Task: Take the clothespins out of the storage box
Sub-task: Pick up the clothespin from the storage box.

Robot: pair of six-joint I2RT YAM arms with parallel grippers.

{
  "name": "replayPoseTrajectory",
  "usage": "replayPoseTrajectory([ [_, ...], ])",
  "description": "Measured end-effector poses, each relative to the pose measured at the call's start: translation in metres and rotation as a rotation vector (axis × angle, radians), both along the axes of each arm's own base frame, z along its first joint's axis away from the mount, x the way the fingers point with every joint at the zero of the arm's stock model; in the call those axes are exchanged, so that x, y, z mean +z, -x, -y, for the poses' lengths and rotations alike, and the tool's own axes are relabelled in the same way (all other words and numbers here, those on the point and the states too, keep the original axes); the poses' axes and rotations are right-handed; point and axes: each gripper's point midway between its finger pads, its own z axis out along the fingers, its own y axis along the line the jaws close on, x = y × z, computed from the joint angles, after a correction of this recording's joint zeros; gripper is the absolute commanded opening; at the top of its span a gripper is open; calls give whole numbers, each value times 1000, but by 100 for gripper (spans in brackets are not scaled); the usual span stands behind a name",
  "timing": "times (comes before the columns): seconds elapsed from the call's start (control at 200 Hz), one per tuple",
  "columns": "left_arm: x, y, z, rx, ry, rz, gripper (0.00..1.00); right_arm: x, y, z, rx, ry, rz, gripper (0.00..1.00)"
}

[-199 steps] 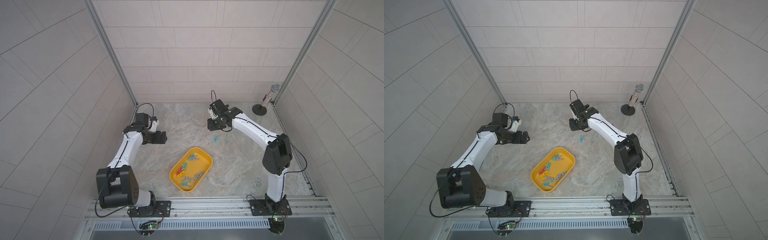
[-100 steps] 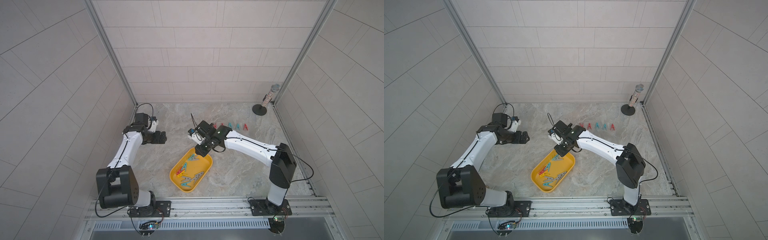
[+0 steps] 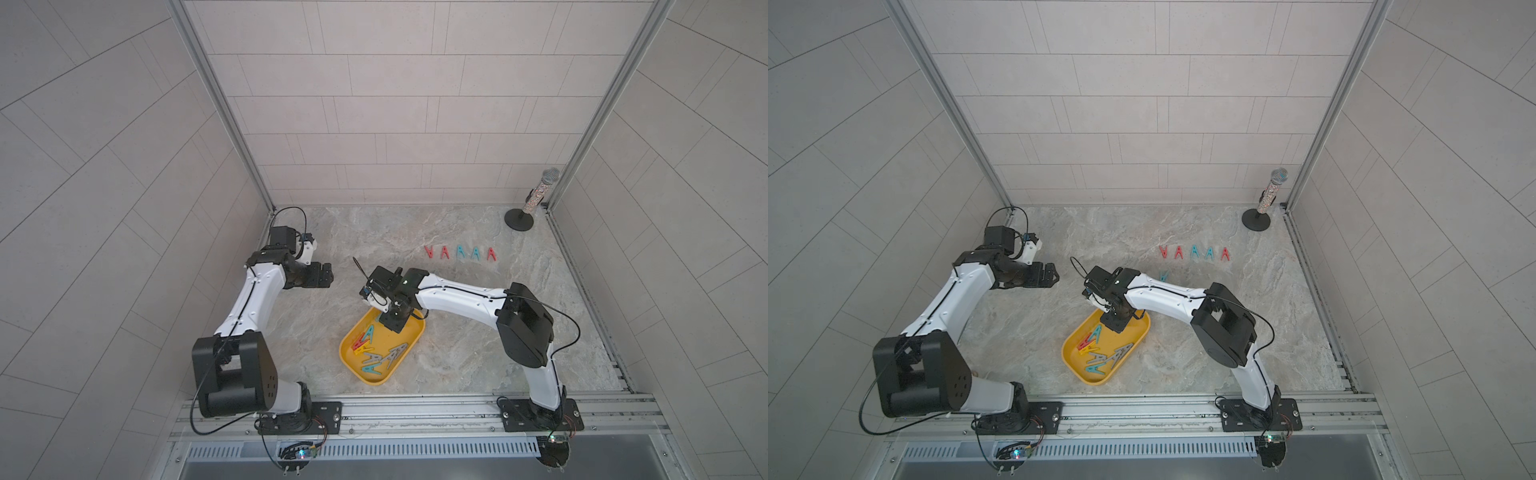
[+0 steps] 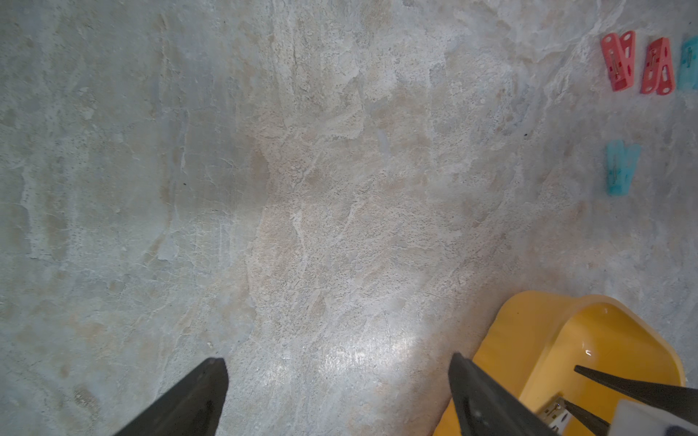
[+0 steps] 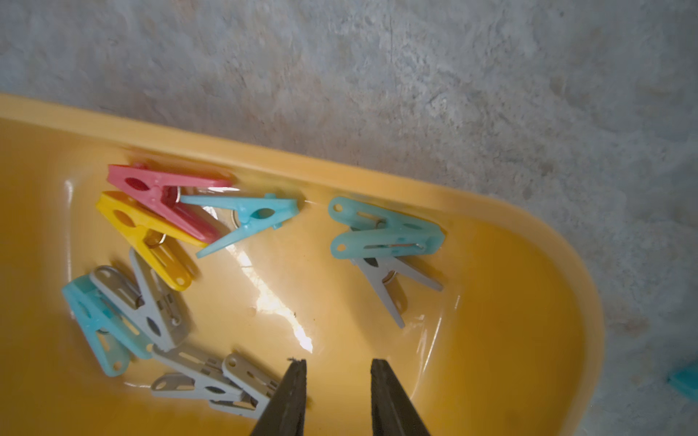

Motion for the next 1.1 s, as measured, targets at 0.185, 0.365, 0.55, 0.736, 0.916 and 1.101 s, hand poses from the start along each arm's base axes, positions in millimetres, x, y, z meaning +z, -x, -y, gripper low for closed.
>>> replayPoseTrajectory([
  [0.185,0,0,0,0,0,0,99,-6,-11,-3,0,28,35,32],
  [0.365,0,0,0,0,0,0,99,-11,-18,-5,1,49,55,32],
  [0.55,0,0,0,0,0,0,99,-20,-21,-2,-1,79,62,32],
  [0.736,0,0,0,0,1,0,99,-26,-21,0,-1,95,59,32],
  [0.916,0,0,0,0,1,0,99,-31,-21,0,0,104,55,31],
  [1.101,0,0,0,-1,2,0,99,-41,-21,1,1,121,45,29],
])
